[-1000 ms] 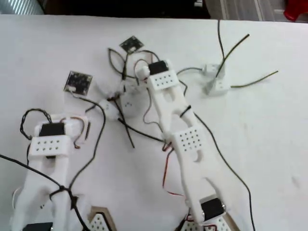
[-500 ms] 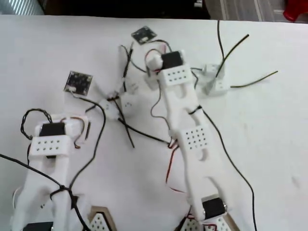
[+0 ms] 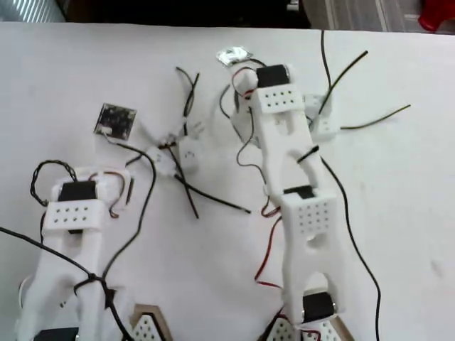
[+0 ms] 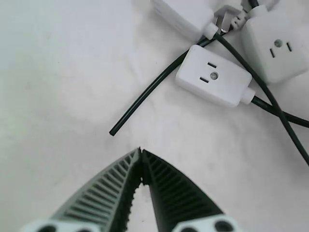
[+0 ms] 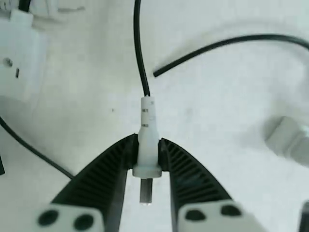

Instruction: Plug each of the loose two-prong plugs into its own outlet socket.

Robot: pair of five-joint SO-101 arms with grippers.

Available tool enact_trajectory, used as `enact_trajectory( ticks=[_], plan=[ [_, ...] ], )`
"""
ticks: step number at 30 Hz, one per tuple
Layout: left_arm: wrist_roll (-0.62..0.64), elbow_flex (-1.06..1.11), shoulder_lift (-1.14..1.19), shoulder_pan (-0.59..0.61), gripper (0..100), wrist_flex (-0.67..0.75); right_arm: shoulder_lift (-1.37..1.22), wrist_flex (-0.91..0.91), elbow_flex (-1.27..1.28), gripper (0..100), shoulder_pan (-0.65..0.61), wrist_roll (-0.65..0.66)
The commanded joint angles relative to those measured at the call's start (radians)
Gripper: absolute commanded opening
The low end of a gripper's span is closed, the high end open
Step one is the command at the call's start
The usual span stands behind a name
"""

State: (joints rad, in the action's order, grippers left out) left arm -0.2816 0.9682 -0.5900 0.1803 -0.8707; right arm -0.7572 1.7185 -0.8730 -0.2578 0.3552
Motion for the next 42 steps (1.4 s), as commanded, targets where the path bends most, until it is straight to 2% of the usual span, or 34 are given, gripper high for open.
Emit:
enact_trajectory(
  ticks=[1,8,14,19,27,33,42],
  plan=[
    [0.012,0.003,-0.031,0.008,2,0.018,0.174,0.007,0.189,1.6,0.030,0.006],
    [0.012,0.011,-0.031,0.008,2,0.021,0.294,0.001,0.559,1.7,0.051,0.069],
    [0.012,0.012,-0.031,0.008,2,0.021,0.303,-0.041,0.732,2.9,0.045,0.127],
    [0.012,0.014,-0.031,0.008,2,0.021,0.303,-0.036,0.763,14.4,0.035,0.147],
    [0.012,0.014,-0.031,0.008,2,0.021,0.255,-0.042,0.760,14.3,-0.008,0.147],
    [0.012,0.015,-0.031,0.008,2,0.021,0.245,-0.044,0.760,8.4,-0.010,0.147],
    [0.012,0.015,-0.031,0.008,2,0.021,0.236,-0.044,0.764,8.1,0.002,0.147]
  ],
)
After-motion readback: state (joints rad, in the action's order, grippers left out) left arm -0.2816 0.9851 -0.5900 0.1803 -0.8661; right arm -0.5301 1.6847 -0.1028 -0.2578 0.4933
